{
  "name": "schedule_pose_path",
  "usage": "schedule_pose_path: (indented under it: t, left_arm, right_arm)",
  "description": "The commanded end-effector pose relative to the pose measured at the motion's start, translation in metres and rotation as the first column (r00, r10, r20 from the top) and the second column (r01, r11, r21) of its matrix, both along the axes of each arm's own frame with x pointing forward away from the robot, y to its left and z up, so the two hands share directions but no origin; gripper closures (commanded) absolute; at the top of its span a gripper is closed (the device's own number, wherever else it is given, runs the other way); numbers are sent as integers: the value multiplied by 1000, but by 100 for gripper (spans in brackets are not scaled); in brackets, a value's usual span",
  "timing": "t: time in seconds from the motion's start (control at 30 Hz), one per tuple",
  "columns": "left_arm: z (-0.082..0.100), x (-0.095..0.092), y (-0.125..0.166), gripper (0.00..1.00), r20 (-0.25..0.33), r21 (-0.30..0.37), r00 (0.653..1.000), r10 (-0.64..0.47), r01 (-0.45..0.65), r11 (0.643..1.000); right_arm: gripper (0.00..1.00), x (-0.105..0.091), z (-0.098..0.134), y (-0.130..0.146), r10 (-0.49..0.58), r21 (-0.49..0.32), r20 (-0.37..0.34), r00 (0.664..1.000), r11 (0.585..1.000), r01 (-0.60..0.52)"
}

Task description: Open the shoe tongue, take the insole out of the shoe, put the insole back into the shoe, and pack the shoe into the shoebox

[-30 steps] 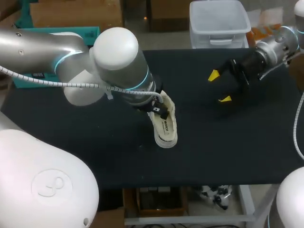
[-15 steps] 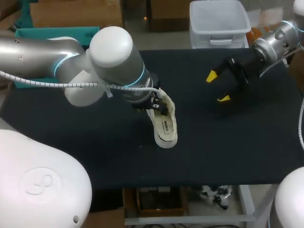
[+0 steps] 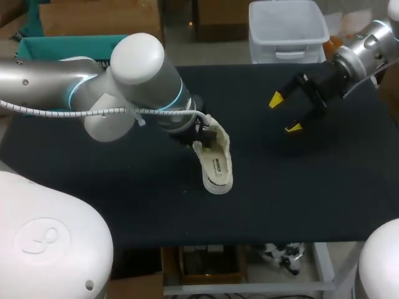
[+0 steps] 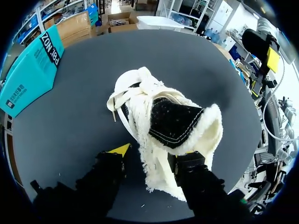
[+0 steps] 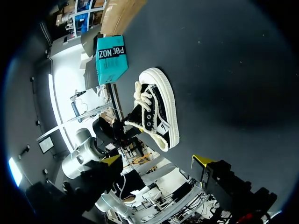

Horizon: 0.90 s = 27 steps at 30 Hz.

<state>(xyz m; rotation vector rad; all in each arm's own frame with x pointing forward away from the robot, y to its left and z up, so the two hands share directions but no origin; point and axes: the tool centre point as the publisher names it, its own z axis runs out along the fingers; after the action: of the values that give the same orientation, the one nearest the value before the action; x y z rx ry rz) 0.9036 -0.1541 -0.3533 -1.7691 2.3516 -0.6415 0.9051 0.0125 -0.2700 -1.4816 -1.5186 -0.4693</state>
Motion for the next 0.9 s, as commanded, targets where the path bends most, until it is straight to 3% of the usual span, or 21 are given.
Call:
schedule_pose_path:
  t: [0.03,0.13,0.33,0.53,0.6,0.9]
  left_arm:
    - [-3,2,1,58,0,-9,1000,15,-15,1000]
    - [-3,4,1,63,-6,-20,1000,28,-28,999]
    - [-6,3,1,88,-45,-56,998,38,-40,998]
    - [-10,-1,-6,100,-61,-66,998,24,-28,997]
    - [-11,-1,-7,100,-63,-66,998,19,-23,998]
    - [-1,-4,-7,100,-38,-65,998,-39,37,997]
  right_arm:
    - [0,-2,1,1,-50,-19,67,997,999,51]
    - [0,-2,3,2,-56,-46,127,990,997,63]
    - [0,-8,5,6,-86,-116,217,972,987,113]
    - [0,-15,8,11,-60,-161,326,944,980,118]
    - [0,-20,8,11,-54,-149,357,932,982,114]
    - [0,-20,8,11,-54,-149,357,932,982,114]
